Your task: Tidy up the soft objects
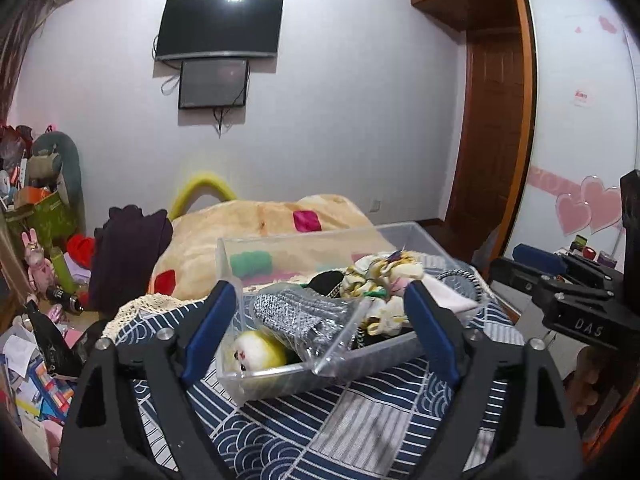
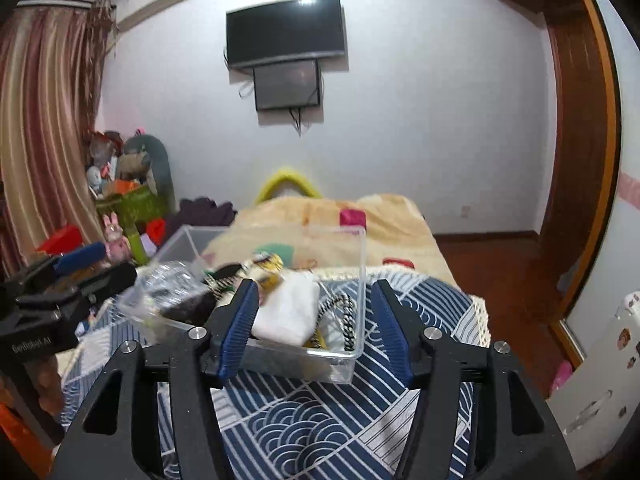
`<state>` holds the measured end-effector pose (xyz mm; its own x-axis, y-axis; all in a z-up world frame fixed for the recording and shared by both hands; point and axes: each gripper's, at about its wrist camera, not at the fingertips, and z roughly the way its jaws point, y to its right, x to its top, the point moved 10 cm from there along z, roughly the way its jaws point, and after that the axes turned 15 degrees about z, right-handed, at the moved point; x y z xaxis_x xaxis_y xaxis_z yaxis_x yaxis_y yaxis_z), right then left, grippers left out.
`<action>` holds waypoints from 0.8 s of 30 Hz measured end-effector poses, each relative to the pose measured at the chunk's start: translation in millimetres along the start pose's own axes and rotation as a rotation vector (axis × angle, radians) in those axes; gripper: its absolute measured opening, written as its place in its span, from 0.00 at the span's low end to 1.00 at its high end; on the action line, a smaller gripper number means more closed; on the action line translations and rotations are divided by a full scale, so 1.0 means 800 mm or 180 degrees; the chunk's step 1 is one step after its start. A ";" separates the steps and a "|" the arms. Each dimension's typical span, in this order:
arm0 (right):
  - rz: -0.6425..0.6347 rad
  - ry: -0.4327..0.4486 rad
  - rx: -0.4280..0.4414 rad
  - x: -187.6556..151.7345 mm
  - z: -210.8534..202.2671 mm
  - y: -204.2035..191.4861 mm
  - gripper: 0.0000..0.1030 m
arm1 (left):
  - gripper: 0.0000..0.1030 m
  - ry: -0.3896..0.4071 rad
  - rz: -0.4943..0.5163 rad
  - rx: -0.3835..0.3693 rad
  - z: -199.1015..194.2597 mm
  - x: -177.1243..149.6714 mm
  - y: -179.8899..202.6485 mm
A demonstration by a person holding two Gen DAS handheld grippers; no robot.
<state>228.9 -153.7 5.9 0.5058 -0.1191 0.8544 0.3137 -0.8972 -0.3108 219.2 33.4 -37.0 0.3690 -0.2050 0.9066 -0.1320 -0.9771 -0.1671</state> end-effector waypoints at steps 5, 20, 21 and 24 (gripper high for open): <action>-0.0052 0.0223 0.0144 0.012 -0.035 -0.020 0.68 | 0.99 0.0194 0.0024 0.0064 -0.043 0.014 0.007; -0.0105 0.0365 0.0342 -0.005 -0.058 -0.046 0.78 | 1.00 0.0392 -0.0002 0.0072 -0.111 0.010 0.023; -0.0103 0.0362 0.0340 -0.006 -0.058 -0.046 0.78 | 1.00 0.0389 -0.0008 0.0068 -0.111 0.009 0.024; -0.0089 0.0353 0.0338 -0.008 -0.056 -0.045 0.78 | 1.00 0.0371 -0.0007 0.0071 -0.110 0.005 0.026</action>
<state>178.5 -140.1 30.1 0.4056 -0.1463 0.9023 0.4125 -0.8516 -0.3235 137.3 17.4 -2.5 0.2596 -0.1958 0.9457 -0.1104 -0.9788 -0.1724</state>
